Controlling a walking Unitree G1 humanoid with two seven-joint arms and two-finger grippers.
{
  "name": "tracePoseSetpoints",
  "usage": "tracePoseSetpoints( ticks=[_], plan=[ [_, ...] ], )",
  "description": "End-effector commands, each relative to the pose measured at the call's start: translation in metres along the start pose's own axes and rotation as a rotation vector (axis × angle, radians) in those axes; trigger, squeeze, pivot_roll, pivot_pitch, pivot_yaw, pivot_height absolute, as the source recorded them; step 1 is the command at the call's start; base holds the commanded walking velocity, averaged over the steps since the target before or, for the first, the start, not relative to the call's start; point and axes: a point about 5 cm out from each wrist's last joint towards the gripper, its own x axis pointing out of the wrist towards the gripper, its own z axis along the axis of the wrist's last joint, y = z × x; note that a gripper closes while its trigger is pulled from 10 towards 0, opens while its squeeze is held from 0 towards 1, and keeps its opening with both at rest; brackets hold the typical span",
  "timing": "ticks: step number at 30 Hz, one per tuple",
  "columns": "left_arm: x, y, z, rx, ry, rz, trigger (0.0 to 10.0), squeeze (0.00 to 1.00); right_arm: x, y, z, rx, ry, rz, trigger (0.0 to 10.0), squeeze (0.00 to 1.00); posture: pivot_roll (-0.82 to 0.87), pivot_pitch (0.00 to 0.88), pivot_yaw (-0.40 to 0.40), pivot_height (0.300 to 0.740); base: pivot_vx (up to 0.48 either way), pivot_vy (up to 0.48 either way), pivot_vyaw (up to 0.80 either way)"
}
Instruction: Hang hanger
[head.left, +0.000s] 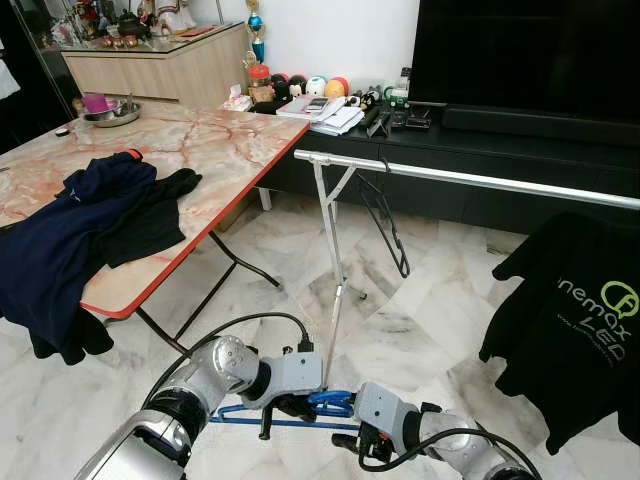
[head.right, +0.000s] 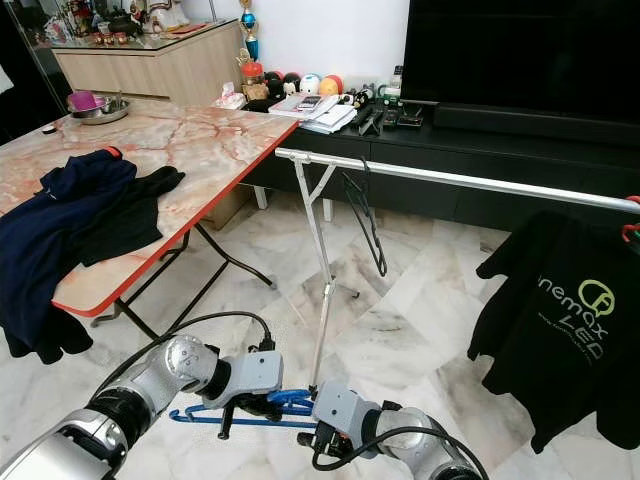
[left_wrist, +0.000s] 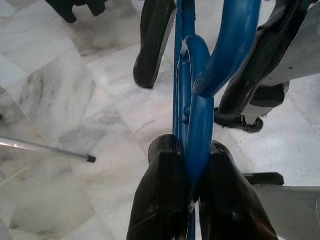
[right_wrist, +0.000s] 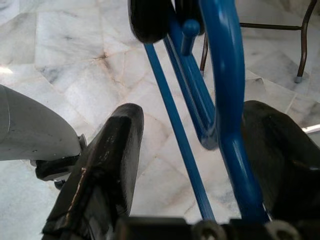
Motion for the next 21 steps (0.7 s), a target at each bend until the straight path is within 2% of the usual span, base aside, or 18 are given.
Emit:
tracePoseSetpoints(
  ticks=[1,3,4,5,6,7,21],
  plan=[
    [-0.0039,0.0053,0.0067,0.019,-0.04,0.015,10.0,0.0,0.0004,-0.0007,0.0001,0.023,-0.001,-0.002,4.0,0.0,0.13,0.028,0.042,0.74,0.0,0.0,0.0],
    [-0.0038,0.0055,0.0074,0.018,-0.045,0.015,10.0,0.0,-0.0001,-0.0014,-0.0002,0.026,-0.001,-0.005,4.1,0.0,0.13,0.028,0.042,0.74,0.0,0.0,0.0],
    [-0.0038,0.0055,0.0074,0.018,-0.045,0.014,10.0,0.0,-0.0003,-0.0016,-0.0002,0.028,-0.002,-0.006,3.7,0.0,0.13,0.028,0.042,0.74,0.0,0.0,0.0],
    [-0.0038,0.0054,0.0073,0.017,-0.045,0.013,10.0,0.0,-0.0007,-0.0021,-0.0002,0.03,-0.004,-0.008,0.9,0.0,0.13,0.029,0.042,0.74,0.0,0.0,0.0],
    [-0.0037,0.0054,0.0073,0.017,-0.044,0.012,10.0,0.0,-0.001,-0.0025,-0.0001,0.032,-0.006,-0.008,0.9,0.0,0.13,0.028,0.041,0.74,0.0,0.0,0.0],
    [-0.0037,0.0054,0.0074,0.017,-0.045,0.011,10.0,0.0,-0.0016,-0.0032,0.0,0.034,-0.008,-0.009,0.0,0.0,0.13,0.028,0.041,0.74,0.0,0.0,0.0],
    [-0.0039,0.0069,0.0092,0.038,-0.049,0.026,10.0,0.0,-0.0035,-0.0056,0.0002,0.06,-0.023,-0.01,0.0,0.0,0.12,0.024,0.038,0.74,0.0,0.0,0.0]
  ],
)
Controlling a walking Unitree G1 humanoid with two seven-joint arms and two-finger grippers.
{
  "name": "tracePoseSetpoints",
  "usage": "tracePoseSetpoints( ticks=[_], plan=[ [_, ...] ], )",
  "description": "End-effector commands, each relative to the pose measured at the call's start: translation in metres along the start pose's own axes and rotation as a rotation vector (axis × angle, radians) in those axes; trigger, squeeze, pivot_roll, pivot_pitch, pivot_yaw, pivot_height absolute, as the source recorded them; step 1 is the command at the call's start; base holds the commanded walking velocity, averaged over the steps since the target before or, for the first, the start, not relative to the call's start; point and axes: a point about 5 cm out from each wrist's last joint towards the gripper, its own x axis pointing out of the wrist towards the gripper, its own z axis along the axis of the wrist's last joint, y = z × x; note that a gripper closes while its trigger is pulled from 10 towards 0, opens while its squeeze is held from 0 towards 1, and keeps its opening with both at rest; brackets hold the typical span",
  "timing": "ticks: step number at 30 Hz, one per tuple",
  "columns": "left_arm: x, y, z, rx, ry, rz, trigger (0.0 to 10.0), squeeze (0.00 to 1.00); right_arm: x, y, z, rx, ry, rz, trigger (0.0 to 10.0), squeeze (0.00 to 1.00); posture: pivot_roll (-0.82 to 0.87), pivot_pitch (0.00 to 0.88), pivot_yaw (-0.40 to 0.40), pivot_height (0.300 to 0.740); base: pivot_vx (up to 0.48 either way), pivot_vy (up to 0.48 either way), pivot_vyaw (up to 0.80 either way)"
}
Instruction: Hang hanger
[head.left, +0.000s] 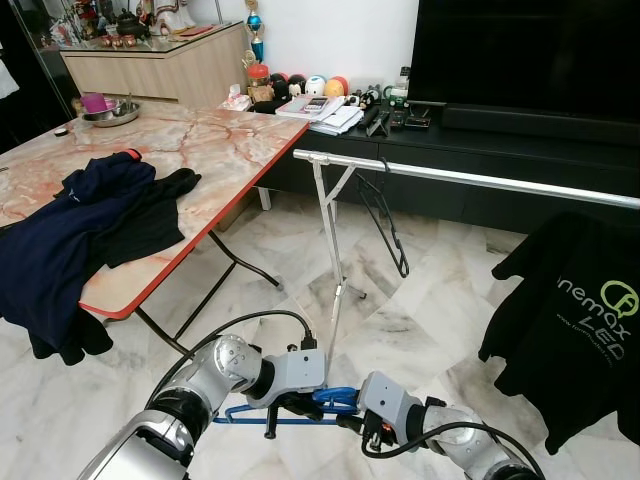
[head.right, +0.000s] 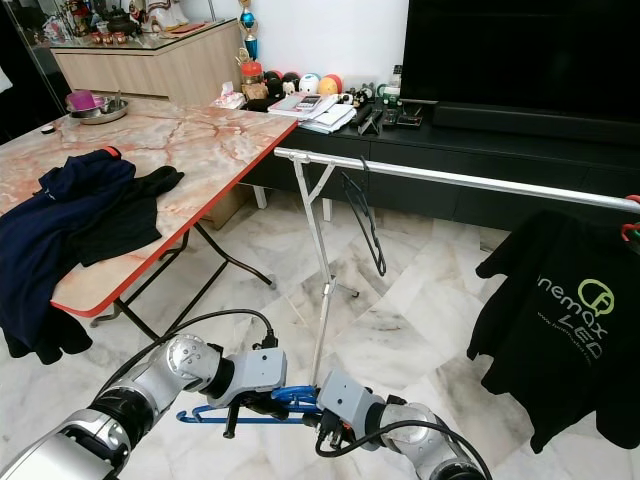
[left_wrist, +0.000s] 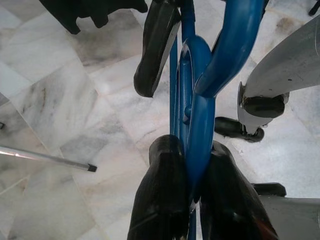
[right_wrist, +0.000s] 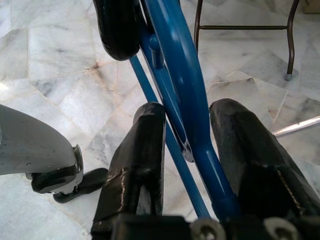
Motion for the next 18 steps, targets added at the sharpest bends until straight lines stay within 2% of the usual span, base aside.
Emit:
tracePoseSetpoints(
  ticks=[1,16,17,18],
  plan=[
    [-0.0041,0.0065,0.0063,0.043,-0.013,0.019,10.0,0.0,0.0014,0.0026,-0.0009,0.012,0.008,0.024,0.0,0.0,0.12,0.024,0.037,0.74,0.0,0.0,0.0],
    [-0.0052,0.007,0.0036,0.037,-0.011,0.045,10.0,0.0,0.0012,0.0043,-0.0027,0.02,0.015,0.038,0.0,0.0,0.12,0.019,0.031,0.74,0.0,0.0,0.0],
    [-0.0056,0.0076,0.0025,0.009,-0.017,0.059,10.0,0.18,0.0003,0.0047,-0.0043,0.023,0.02,0.042,0.0,0.0,0.12,0.02,0.032,0.74,0.0,0.0,0.0],
    [-0.0057,0.008,0.0017,-0.008,-0.019,0.067,10.0,0.74,-0.0001,0.0051,-0.0052,0.025,0.022,0.044,0.0,0.0,0.12,0.02,0.032,0.74,0.0,0.0,0.0]
  ],
)
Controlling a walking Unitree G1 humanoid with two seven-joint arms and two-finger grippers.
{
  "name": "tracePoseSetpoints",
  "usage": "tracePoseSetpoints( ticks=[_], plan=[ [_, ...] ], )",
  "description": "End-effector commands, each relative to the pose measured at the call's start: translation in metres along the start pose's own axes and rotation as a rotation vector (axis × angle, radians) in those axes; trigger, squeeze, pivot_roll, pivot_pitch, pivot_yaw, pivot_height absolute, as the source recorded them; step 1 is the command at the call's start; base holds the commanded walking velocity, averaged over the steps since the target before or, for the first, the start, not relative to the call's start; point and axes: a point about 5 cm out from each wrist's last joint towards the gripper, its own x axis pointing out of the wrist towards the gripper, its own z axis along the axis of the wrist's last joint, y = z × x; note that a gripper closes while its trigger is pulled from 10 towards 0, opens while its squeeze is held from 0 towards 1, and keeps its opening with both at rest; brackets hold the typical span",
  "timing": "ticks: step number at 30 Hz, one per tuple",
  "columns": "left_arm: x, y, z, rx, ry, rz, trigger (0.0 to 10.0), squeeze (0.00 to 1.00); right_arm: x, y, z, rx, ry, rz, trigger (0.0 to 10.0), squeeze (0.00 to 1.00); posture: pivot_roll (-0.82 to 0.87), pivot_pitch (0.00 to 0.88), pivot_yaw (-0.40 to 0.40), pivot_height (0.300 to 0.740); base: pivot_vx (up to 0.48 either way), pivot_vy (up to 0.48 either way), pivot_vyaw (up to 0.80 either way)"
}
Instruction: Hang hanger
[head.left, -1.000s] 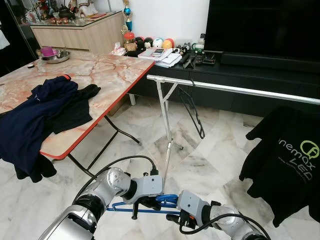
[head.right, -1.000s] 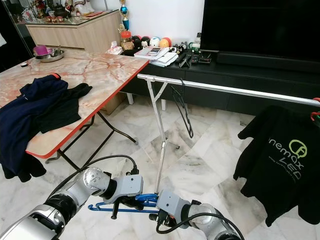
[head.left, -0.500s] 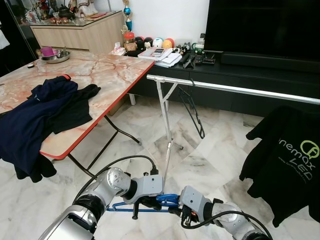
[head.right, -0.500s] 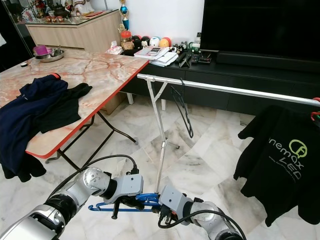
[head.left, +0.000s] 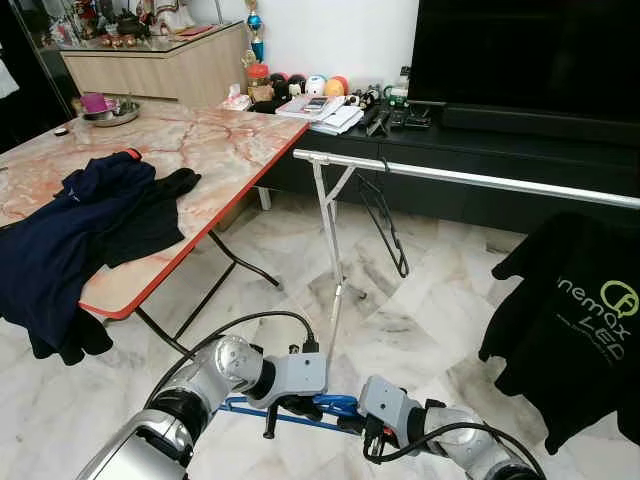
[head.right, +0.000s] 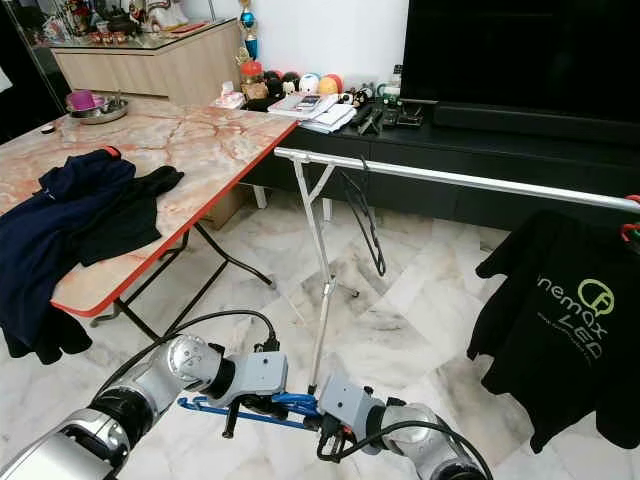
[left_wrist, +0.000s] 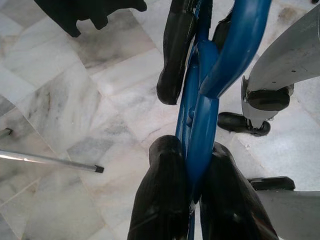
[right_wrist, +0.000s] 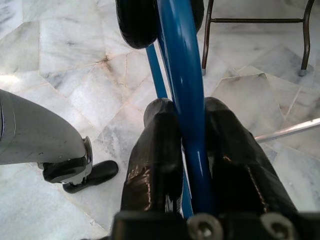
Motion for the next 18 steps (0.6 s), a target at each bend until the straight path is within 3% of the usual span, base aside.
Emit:
tracePoseSetpoints(
  ticks=[1,18],
  plan=[
    [-0.006,0.008,0.0,-0.071,-0.032,0.065,10.0,1.0,0.0,0.003,-0.004,0.028,0.005,-0.005,0.0,0.0,0.12,0.02,0.032,0.74,0.0,0.0,0.0],
    [-0.018,0.001,-0.011,-0.131,-0.063,-0.01,10.0,1.0,-0.009,0.021,-0.035,0.077,0.101,0.032,0.0,0.0,0.12,0.008,0.034,0.74,0.0,0.0,0.0]
  ],
)
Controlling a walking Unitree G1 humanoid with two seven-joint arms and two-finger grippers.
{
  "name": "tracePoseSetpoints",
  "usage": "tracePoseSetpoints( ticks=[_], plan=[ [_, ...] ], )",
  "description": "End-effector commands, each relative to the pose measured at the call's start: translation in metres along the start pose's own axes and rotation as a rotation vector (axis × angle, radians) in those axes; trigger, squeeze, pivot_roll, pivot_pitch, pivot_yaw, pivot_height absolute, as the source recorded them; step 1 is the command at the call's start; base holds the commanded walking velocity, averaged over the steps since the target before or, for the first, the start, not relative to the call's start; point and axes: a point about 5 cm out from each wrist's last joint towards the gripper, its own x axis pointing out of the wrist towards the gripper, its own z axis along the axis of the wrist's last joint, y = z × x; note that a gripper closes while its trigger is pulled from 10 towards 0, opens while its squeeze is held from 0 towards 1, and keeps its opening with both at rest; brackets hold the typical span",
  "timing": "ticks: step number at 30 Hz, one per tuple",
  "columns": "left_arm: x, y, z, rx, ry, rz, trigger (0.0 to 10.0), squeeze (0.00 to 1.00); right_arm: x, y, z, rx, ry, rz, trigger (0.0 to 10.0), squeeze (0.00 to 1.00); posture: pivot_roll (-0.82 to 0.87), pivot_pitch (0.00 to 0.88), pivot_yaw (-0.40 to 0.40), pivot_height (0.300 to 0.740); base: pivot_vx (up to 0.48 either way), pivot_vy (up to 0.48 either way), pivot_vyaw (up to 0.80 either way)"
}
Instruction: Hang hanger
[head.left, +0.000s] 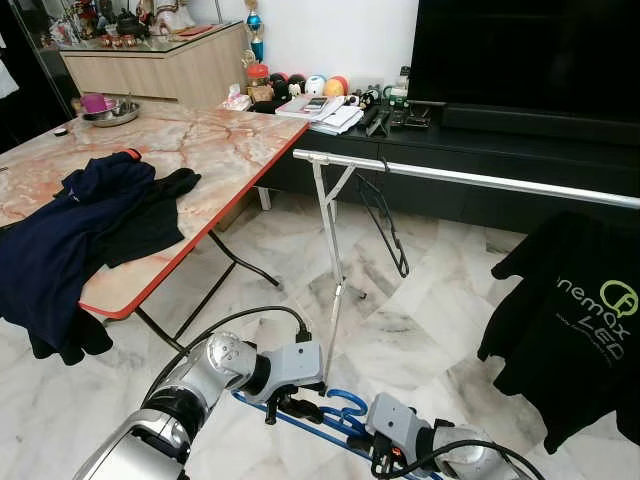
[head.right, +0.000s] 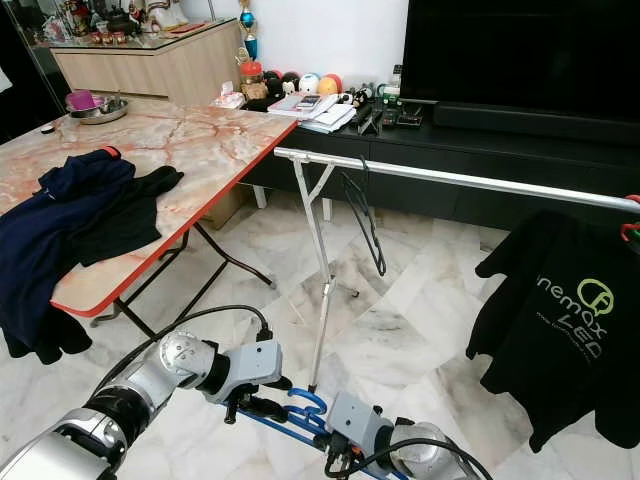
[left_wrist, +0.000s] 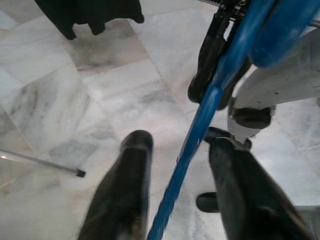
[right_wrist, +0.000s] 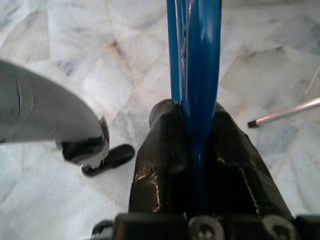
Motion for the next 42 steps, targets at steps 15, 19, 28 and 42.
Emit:
tracePoseSetpoints(
  ticks=[15,19,28,42],
  plan=[
    [-0.044,-0.001,-0.045,-0.272,-0.079,0.305,10.0,1.0,-0.02,0.027,-0.06,0.255,0.111,-0.126,0.0,0.0,0.11,0.0,0.036,0.74,0.0,0.0,0.0],
    [-0.049,-0.008,-0.063,-0.382,-0.116,0.494,10.0,1.0,-0.024,0.035,-0.071,0.315,0.119,-0.167,0.0,0.0,0.11,0.0,0.033,0.74,0.0,0.0,0.0],
    [-0.006,-0.118,-0.15,-0.963,0.263,0.777,10.0,0.0,-0.042,-0.003,-0.072,0.799,-0.084,-0.887,0.0,0.0,0.08,0.0,0.028,0.74,0.0,0.0,0.0],
    [0.011,-0.201,-0.174,-1.276,0.475,0.844,10.0,0.0,-0.054,-0.023,-0.066,0.915,-0.158,-1.105,10.0,0.0,0.08,0.0,0.017,0.74,0.0,0.0,0.0]
  ],
)
